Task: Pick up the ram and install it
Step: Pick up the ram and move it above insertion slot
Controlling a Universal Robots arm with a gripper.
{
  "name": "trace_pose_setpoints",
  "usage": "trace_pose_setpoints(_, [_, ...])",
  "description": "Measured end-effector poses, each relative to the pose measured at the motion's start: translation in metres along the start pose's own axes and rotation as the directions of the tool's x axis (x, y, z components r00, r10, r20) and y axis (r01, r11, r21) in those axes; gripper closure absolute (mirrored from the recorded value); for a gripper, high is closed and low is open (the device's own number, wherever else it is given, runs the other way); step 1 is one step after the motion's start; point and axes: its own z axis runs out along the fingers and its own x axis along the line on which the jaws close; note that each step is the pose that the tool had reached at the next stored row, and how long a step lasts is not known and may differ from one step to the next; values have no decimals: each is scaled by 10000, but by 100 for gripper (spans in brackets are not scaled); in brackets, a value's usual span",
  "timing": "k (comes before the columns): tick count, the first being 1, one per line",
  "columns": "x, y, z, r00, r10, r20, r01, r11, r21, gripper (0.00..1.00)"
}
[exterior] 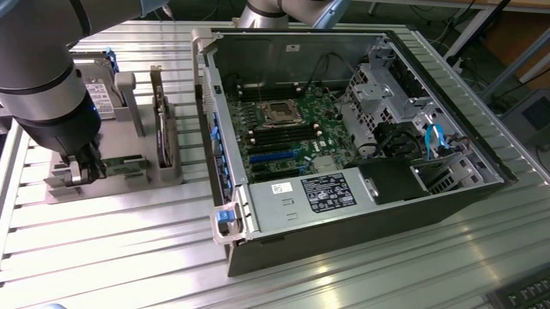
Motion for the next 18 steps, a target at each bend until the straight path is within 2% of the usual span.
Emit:
trace_pose_setpoints(3, [-4, 2, -79, 10000, 1, 0, -1, 10000, -4, 86])
trace_pose_setpoints(11, [-12, 4, -214, 10000, 0, 0, 0, 10000, -8, 86])
trace_pose_setpoints(18, [-16, 5, -283, 10000, 0, 1, 0, 10000, -7, 86])
